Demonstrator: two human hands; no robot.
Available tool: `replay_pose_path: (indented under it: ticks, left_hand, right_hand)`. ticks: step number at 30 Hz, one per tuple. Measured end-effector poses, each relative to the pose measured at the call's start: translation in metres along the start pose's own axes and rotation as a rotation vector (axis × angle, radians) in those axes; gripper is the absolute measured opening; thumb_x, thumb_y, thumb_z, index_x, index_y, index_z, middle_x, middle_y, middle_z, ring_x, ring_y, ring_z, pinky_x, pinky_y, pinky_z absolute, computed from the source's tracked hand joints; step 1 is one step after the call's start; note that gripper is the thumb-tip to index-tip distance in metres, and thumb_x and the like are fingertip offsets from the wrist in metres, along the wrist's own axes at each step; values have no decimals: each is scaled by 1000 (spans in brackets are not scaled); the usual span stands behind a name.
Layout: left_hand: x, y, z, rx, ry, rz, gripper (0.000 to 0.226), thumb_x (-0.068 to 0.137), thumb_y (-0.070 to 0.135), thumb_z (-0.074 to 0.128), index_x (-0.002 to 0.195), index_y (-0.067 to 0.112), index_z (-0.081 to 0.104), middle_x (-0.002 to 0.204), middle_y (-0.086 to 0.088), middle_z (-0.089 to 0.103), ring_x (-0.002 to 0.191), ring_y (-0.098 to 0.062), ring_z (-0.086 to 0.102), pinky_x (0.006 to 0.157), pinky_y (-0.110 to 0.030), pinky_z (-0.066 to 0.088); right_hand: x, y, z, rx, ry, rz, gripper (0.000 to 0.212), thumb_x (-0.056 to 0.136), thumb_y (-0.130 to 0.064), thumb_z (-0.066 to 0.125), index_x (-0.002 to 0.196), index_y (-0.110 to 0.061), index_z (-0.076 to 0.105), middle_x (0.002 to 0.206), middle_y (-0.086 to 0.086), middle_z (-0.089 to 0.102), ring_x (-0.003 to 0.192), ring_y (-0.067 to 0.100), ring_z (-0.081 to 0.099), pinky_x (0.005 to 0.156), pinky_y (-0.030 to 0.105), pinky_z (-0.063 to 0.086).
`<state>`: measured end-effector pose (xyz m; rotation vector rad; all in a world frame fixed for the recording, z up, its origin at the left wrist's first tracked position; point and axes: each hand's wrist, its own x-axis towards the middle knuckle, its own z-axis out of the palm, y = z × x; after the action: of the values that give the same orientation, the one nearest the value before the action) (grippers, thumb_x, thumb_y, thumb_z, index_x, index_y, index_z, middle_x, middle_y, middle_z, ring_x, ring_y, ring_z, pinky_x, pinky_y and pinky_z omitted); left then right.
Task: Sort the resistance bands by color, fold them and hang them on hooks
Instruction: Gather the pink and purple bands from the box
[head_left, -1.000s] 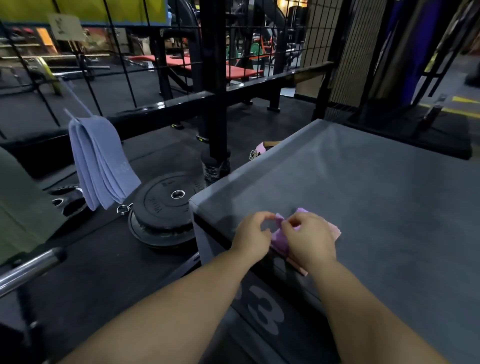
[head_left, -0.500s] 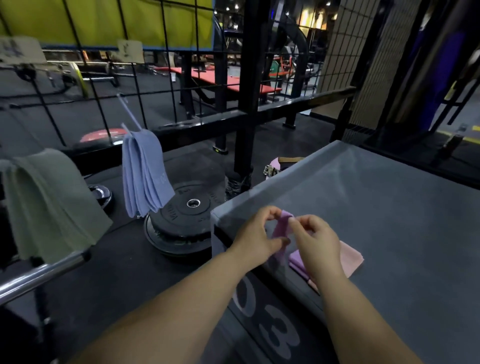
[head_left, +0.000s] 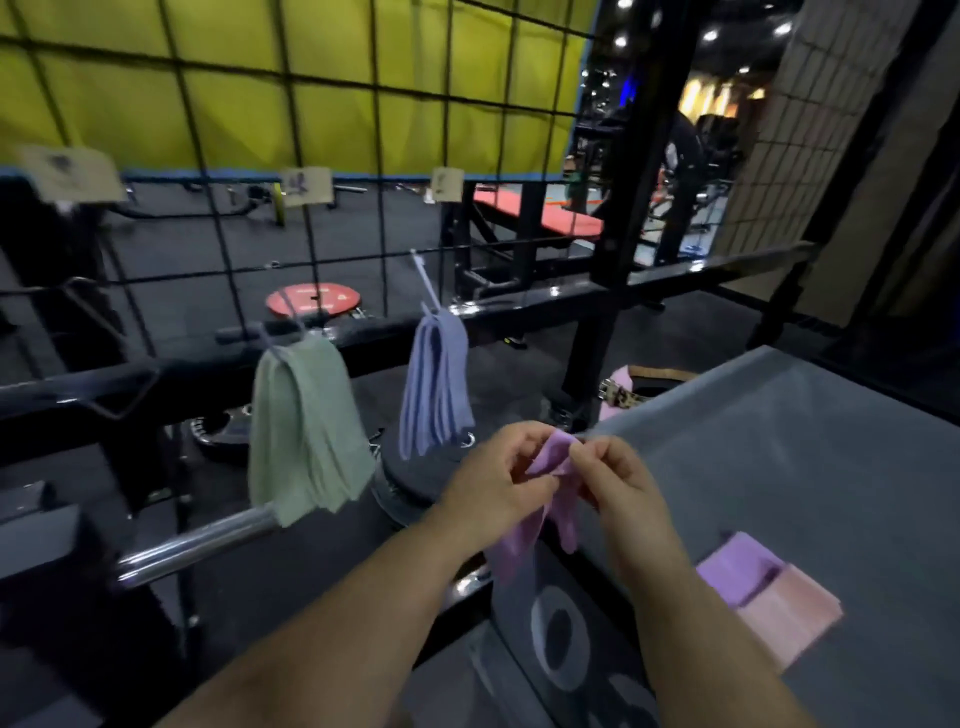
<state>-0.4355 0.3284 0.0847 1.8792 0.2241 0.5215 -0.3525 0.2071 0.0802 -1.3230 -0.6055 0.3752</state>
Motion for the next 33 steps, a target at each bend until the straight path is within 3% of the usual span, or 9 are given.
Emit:
replay_pose_path:
  ticks: [7,11,13,16,18,21,27,30,33]
  left_hand:
    - [-38,24,-67,5,189,-8,40,91,9,59,95,49,63,102,11,71,98,-5,65,90,-27,52]
    - [-69,37,-99,-56,299,-8,32,89,8,58,97,38,64,100,3,70,92,-4,64,84,-21,49]
    - [-84,39,-114,-77,340,-7,27,82,19,58,101,33,69,99,-4,69,92,-10,64,86,-28,50]
    - [-107,43,-136,-166,388,-28,33,76,31,62,108,29,70,106,-13,69,103,-33,64,98,-51,49]
    - [-121,43,-150,-161,410,-45,32,80,28,63,111,28,69,109,-8,71,107,-28,65,100,-47,48]
    - [-143,45,-170,-154,395,-52,32,86,26,59,117,30,68,115,1,71,113,-17,64,100,-36,49]
    - [-164,51,-209,-174,561,-10,22,87,13,70,105,25,72,97,2,73,85,-7,62,72,-14,49]
    - [-168,55,-223,-165,628,-2,25,89,4,63,110,17,68,88,5,72,81,-4,62,72,-15,48]
    - [-170,58,-233,-115,669,5,21,91,8,64,109,18,68,92,3,71,80,-9,64,72,-19,49]
  right_hand:
    - [3,-16,76,92,-211,-61,33,74,-42,68,69,-14,51,70,8,51,69,17,50,68,29,43]
    - [-7,-23,122,89,-341,-97,28,94,-24,62,74,-9,49,59,1,50,54,8,49,54,19,40]
    - [-13,-26,142,135,-403,-95,31,90,-28,65,76,-6,48,58,7,43,51,9,43,50,19,37]
    - [-15,-28,168,221,-509,-46,44,76,-45,73,75,-9,49,70,19,41,64,23,41,62,31,41]
    - [-14,-29,181,257,-597,16,47,74,-48,77,76,-9,52,81,25,47,79,30,44,75,44,37]
    - [-13,-36,199,243,-650,27,37,66,-43,82,72,-18,55,83,15,48,82,28,43,78,45,32]
    - [-14,-64,225,-52,-714,89,18,88,-21,70,106,-21,69,80,-1,62,78,11,58,71,23,43]
    - [-13,-79,239,-273,-758,98,20,89,-36,67,93,-18,73,67,-15,64,66,-1,59,67,21,41]
    - [-11,-91,256,-502,-733,84,36,87,-50,65,82,-15,69,65,-9,57,66,12,52,64,28,38]
